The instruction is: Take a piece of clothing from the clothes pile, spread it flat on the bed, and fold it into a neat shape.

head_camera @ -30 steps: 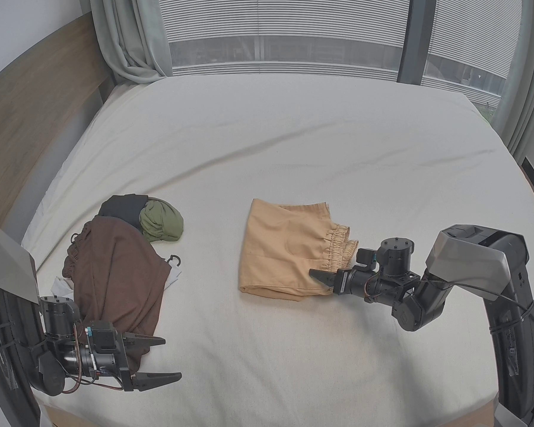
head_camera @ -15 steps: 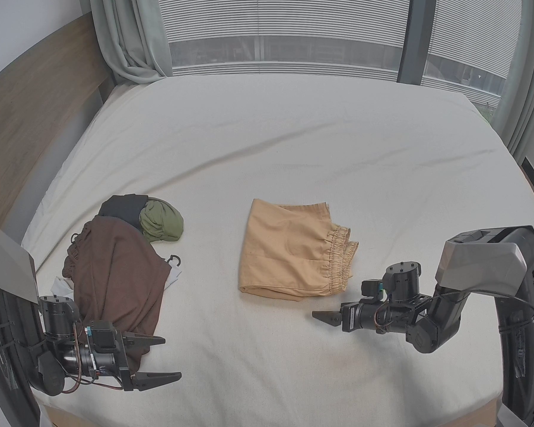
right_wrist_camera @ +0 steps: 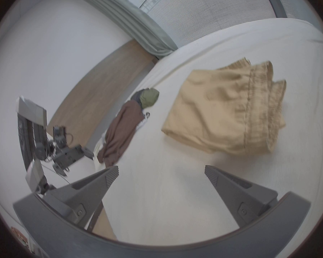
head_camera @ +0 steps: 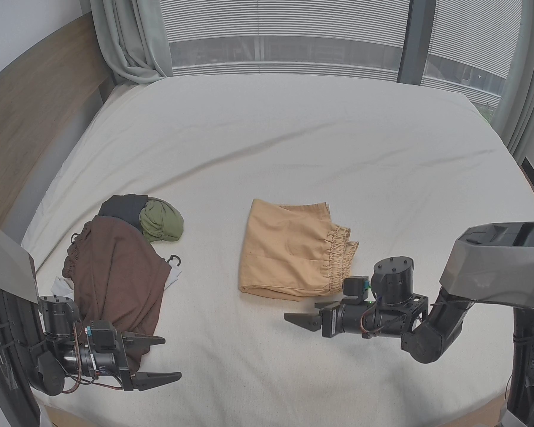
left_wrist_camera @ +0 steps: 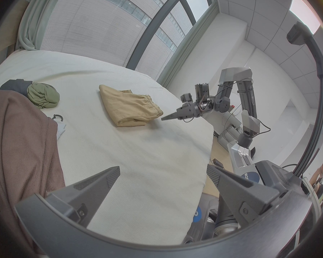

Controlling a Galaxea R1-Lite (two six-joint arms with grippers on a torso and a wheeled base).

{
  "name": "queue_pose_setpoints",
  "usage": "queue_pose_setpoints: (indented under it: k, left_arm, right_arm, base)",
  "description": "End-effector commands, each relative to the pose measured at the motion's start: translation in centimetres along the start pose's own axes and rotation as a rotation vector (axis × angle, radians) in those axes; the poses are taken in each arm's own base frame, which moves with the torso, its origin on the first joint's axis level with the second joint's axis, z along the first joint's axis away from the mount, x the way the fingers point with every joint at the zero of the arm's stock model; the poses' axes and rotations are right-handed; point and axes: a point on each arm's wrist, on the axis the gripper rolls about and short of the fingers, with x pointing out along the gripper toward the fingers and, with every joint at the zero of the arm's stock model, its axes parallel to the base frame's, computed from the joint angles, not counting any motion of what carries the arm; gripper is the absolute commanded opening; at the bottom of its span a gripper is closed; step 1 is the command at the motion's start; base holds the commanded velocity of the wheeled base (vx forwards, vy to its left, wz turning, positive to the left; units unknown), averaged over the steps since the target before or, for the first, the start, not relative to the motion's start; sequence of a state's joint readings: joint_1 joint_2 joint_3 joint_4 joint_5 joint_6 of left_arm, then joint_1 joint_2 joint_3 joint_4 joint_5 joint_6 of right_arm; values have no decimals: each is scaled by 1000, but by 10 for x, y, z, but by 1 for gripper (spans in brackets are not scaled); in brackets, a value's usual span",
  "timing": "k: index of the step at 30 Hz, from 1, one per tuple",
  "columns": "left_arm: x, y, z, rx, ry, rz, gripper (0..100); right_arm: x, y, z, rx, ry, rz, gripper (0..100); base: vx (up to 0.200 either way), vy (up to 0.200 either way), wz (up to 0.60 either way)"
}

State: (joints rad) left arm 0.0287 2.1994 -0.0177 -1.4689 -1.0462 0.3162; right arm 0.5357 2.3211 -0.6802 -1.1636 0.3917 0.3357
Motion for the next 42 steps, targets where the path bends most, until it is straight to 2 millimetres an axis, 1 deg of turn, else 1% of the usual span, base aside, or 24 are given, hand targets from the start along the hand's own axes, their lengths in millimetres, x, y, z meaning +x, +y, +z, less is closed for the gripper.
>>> queue_pose_setpoints:
  k: [1,2,3,6,7,9,10,14,18,19,22,24,26,31,37,42]
  left_arm:
    - [-2,-3,-2,-13,6,0,100]
    - [-2,-3,-2,-14,6,1,100]
    - [-3,-3,-2,-14,5,2,100]
    - [-3,-3,-2,-14,5,2,100]
    - [-3,-3,-2,-13,4,4,100]
    - [-3,-3,-2,-13,4,4,100]
    - [-3,-3,-2,-13,4,4,100]
    - [-3,-3,-2,-18,3,-3,100]
    - [-3,-3,-2,-19,2,-6,100]
    - [-3,-3,-2,-19,2,-6,100]
    - [-3,-3,-3,-19,2,-6,100]
    - [-3,-3,-3,-21,3,-6,100]
    - [-3,-3,-3,-21,3,-6,100]
    - [-3,-3,-2,-19,2,-7,100]
    - [-3,-3,-3,-21,3,-7,100]
    - [-3,-3,-2,-17,0,-7,100]
  right_arm:
    - [-4,17,38,2,-121,58,100]
    - [-3,16,40,4,-130,59,100]
    - [-1,16,51,13,-165,67,100]
    - [1,11,63,15,-199,64,100]
    - [3,2,69,17,-222,50,100]
    - [9,-8,69,29,-219,32,100]
    - [10,-10,68,31,-218,29,100]
    - [21,-34,68,51,-222,-8,100]
    - [26,-54,70,63,-239,-38,100]
    - [26,-55,69,65,-237,-41,100]
    - [29,-70,63,86,-224,-68,100]
    - [29,-75,60,90,-221,-77,100]
    - [32,-82,52,102,-208,-89,100]
    - [37,-93,39,118,-183,-112,100]
    - [37,-93,40,118,-185,-113,100]
    - [34,-90,44,113,-196,-107,100]
  base:
    - [0,0,0]
    - [0,0,0]
    - [0,0,0]
    - [0,0,0]
    - [0,0,0]
    - [0,0,0]
    - [0,0,0]
    - [0,0,0]
    - [0,0,0]
    - [0,0,0]
    - [0,0,0]
    - [0,0,0]
    - [0,0,0]
    - [0,0,0]
    - [0,0,0]
    - [0,0,0]
